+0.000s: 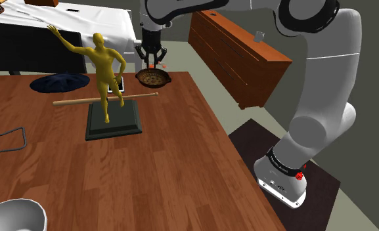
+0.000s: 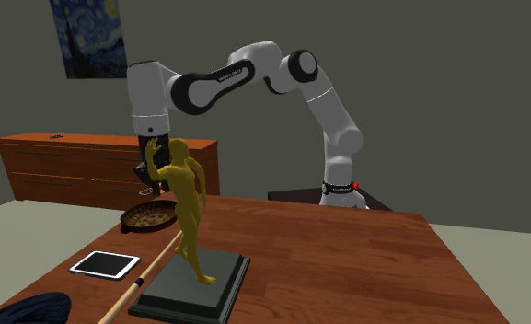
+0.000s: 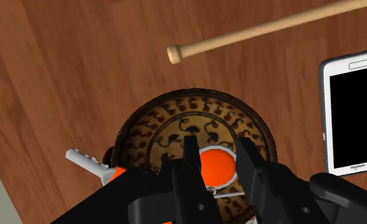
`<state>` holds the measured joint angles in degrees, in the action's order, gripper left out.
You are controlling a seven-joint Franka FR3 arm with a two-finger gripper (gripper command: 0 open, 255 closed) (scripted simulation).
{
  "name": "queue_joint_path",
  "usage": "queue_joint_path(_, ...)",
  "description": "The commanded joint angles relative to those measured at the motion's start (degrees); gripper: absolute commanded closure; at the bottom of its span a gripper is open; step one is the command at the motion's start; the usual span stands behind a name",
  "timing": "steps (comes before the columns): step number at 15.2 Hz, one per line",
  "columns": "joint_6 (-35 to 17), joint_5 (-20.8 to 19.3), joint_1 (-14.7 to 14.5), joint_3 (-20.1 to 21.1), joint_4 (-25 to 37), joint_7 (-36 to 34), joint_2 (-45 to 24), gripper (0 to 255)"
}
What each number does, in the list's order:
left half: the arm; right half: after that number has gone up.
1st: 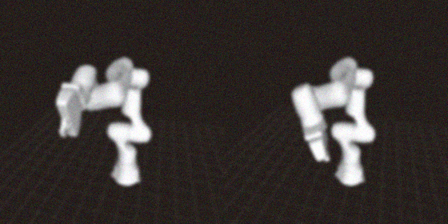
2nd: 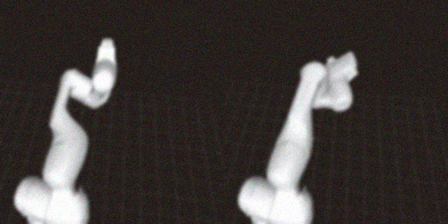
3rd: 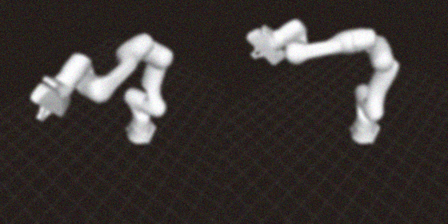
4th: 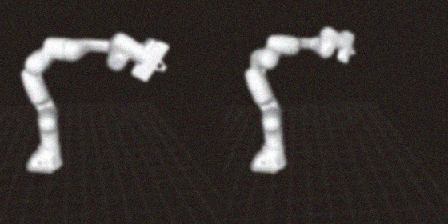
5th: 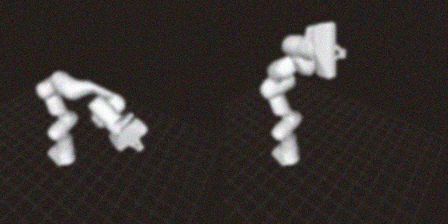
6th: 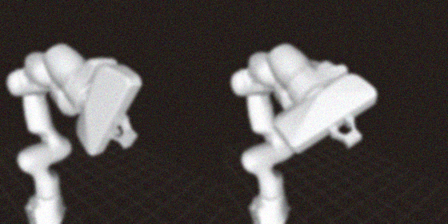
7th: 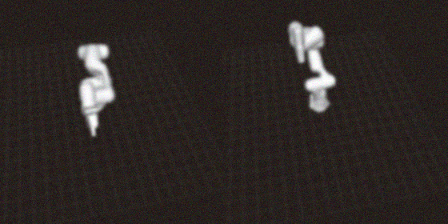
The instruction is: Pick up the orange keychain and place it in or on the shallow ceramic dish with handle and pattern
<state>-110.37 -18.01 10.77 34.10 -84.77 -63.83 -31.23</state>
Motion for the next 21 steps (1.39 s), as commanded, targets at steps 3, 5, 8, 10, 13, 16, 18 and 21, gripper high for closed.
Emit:
queue_joint_path(3, 2.3, -2.1, -2.2, -1.7, 8.4, 1.1, -6.2, 255)
queue_joint_path(5, 1.1, -2.3, -2.1, -1.9, 7.5, 0.9, -6.6, 255)
queue_joint_path(8, -0.8, -2.7, -2.1, -2.1, 6.2, 0.6, -7.3, 255)
queue_joint_path(10, -2.0, -3.0, -2.1, -2.3, 5.5, 0.4, -7.8, 255)
queue_joint_path(13, -3.8, -3.5, -2.1, -2.7, 4.5, 0.1, -8.7, 255)
queue_joint_path(16, -5.2, -4.0, -2.2, -3.0, 3.7, -0.2, -9.5, 255)
queue_joint_path(18, -5.2, -4.0, -2.2, -3.0, 3.7, -0.2, -9.5, 255)
queue_joint_path(21, -5.2, -4.0, -2.2, -3.0, 3.7, -0.2, -9.5, 255)
